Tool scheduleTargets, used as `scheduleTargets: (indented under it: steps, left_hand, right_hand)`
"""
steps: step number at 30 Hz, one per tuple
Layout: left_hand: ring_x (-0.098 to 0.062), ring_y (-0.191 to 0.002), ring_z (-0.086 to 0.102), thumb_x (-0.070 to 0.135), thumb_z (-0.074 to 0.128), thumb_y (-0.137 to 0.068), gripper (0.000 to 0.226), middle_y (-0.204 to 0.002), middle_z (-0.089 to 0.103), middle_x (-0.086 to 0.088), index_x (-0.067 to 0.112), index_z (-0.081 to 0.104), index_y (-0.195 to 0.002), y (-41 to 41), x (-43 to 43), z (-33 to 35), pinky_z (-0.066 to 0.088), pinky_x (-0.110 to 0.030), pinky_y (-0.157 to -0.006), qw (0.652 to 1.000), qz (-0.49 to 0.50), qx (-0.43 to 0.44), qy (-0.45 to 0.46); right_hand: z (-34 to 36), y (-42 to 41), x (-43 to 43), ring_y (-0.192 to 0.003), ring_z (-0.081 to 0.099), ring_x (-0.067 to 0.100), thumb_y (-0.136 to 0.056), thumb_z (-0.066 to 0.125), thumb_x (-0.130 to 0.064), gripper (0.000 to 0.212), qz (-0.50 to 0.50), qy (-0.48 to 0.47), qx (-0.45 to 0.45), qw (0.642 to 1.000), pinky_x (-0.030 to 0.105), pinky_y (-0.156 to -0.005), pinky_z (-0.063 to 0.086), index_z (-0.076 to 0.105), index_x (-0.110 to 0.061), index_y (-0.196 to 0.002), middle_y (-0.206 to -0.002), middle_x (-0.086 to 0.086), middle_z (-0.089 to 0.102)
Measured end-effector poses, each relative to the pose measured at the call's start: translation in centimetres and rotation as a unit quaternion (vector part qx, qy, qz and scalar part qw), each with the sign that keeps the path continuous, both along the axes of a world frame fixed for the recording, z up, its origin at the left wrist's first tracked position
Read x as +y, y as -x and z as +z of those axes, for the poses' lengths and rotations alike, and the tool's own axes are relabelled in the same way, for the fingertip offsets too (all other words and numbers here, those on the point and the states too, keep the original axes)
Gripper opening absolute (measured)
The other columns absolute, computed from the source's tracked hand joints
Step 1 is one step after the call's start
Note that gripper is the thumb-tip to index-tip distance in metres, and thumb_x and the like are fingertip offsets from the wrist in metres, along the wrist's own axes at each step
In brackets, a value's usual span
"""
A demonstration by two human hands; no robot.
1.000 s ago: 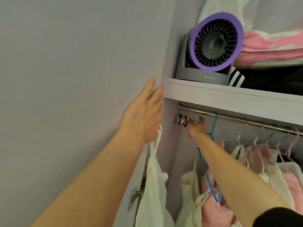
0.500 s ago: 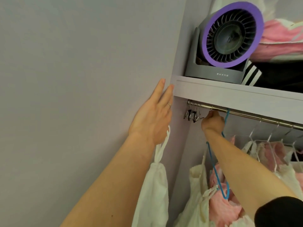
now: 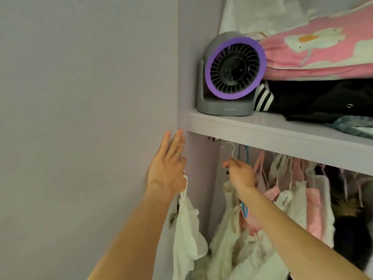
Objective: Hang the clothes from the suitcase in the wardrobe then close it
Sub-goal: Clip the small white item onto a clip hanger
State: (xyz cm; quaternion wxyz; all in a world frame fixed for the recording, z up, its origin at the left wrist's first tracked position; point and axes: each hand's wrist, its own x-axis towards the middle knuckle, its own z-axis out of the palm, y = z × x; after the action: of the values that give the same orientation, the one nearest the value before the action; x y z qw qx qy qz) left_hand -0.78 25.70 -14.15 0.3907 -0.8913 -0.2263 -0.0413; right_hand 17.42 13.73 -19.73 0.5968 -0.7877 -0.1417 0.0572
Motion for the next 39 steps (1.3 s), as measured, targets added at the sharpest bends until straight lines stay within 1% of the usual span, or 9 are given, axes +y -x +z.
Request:
scheduleTargets:
  steps: [5, 7, 9, 11, 17, 21, 26, 32, 39]
  left_hand:
    - [-0.018, -0.147, 0.026, 0.037, 0.032, -0.094, 0.041, -0.127, 0.065, -0.004, 0.032, 0.065, -0.118, 1.6, -2.5, 1.1, -0.024, -0.047, -0.117, 0.963, -0.032, -0.036, 0.267]
    - [-0.02, -0.117, 0.056, 0.031, 0.037, -0.089, 0.027, -0.107, 0.071, -0.004, 0.027, 0.063, -0.092, 2.8, -4.2, 0.9, 0.015, -0.04, -0.123, 0.883, -0.015, -0.066, 0.464]
    - [-0.023, -0.087, 0.064, 0.028, 0.042, -0.083, 0.024, -0.088, 0.07, -0.003, 0.019, 0.064, -0.079, 4.2, -6.7, 0.6, 0.05, -0.034, -0.083, 0.774, -0.002, -0.091, 0.626]
    - [-0.019, -0.073, 0.062, 0.019, 0.046, -0.086, 0.023, -0.074, 0.068, 0.0, 0.016, 0.066, -0.074, 5.2, -9.1, 0.1, 0.047, -0.028, -0.065, 0.717, -0.02, -0.122, 0.686]
    - [-0.022, -0.057, 0.063, -0.005, 0.038, -0.08, 0.024, -0.056, 0.058, -0.008, 0.007, 0.059, -0.078, 8.3, -16.4, -3.1, 0.057, -0.041, -0.086, 0.553, -0.001, -0.051, 0.832]
    - [-0.017, -0.055, 0.06, -0.002, 0.042, -0.089, 0.02, -0.061, 0.063, -0.002, 0.001, 0.06, -0.099, 10.9, -18.5, -4.9, 0.057, -0.036, -0.078, 0.532, 0.009, 0.041, 0.846]
    - [-0.011, -0.055, 0.057, 0.004, 0.046, -0.093, 0.02, -0.051, 0.063, 0.006, 0.006, 0.064, -0.084, 12.8, -19.4, -5.4, 0.055, -0.029, -0.078, 0.599, 0.015, 0.133, 0.789]
    - [-0.012, -0.054, 0.051, -0.002, 0.055, -0.09, 0.027, -0.092, 0.07, -0.003, 0.008, 0.06, -0.115, 13.3, -19.9, -4.9, 0.049, -0.025, -0.067, 0.428, 0.008, 0.031, 0.903]
    - [-0.008, -0.059, 0.051, 0.047, 0.068, -0.089, 0.029, -0.094, 0.067, 0.006, 0.024, 0.074, -0.107, 13.6, -20.8, -4.3, 0.047, -0.023, -0.072, 0.549, -0.086, -0.005, 0.831]
  right_hand:
    - [-0.2, 8.7, -8.9, -0.097, 0.061, 0.001, -0.098, 0.058, -0.033, 0.016, 0.054, -0.034, 0.032, 0.997, 0.023, -0.082, 0.043, 0.071, -0.023, -0.096, -0.09, -0.013, 0.075]
    - [0.0, 11.1, -11.7, -0.1, 0.063, 0.006, -0.099, 0.057, -0.034, 0.014, 0.062, -0.057, 0.068, 0.994, 0.033, -0.088, 0.048, 0.066, -0.024, -0.103, -0.089, -0.013, 0.077]
    - [0.6, 13.4, -14.1, -0.099, 0.064, 0.014, -0.099, 0.056, -0.037, 0.019, 0.068, -0.06, 0.107, 0.99, 0.038, -0.088, 0.048, 0.068, -0.023, -0.103, -0.093, -0.014, 0.077]
    - [0.9, 14.9, -15.7, -0.097, 0.062, 0.013, -0.099, 0.057, -0.039, 0.025, 0.073, -0.067, 0.135, 0.986, 0.034, -0.081, 0.046, 0.071, -0.02, -0.107, -0.096, -0.014, 0.077]
    - [0.7, 20.2, -21.5, -0.085, 0.061, 0.01, -0.097, 0.063, -0.033, 0.026, 0.066, -0.108, 0.162, 0.979, 0.028, -0.076, 0.045, 0.069, -0.018, -0.116, -0.08, -0.019, 0.073]
    - [0.0, 23.0, -24.0, -0.099, 0.062, 0.01, -0.091, 0.069, -0.037, 0.024, 0.034, -0.132, 0.174, 0.975, 0.03, -0.081, 0.043, 0.07, -0.024, -0.111, -0.101, -0.016, 0.075]
    - [-0.6, 25.1, -25.9, -0.093, 0.057, 0.009, -0.088, 0.071, -0.037, 0.017, -0.019, -0.147, 0.183, 0.972, 0.024, -0.071, 0.036, 0.074, -0.026, -0.101, -0.113, -0.009, 0.073]
    - [-0.4, 26.0, -26.5, -0.064, 0.047, 0.008, -0.097, 0.061, -0.017, 0.012, -0.012, -0.23, 0.237, 0.944, 0.021, -0.063, 0.04, 0.07, -0.01, -0.101, -0.113, 0.009, 0.074]
    - [-0.7, 26.7, -26.6, -0.072, 0.061, 0.013, -0.096, 0.063, -0.013, 0.014, -0.003, -0.255, 0.227, 0.94, 0.022, -0.066, 0.054, 0.066, -0.006, -0.107, -0.104, 0.02, 0.064]
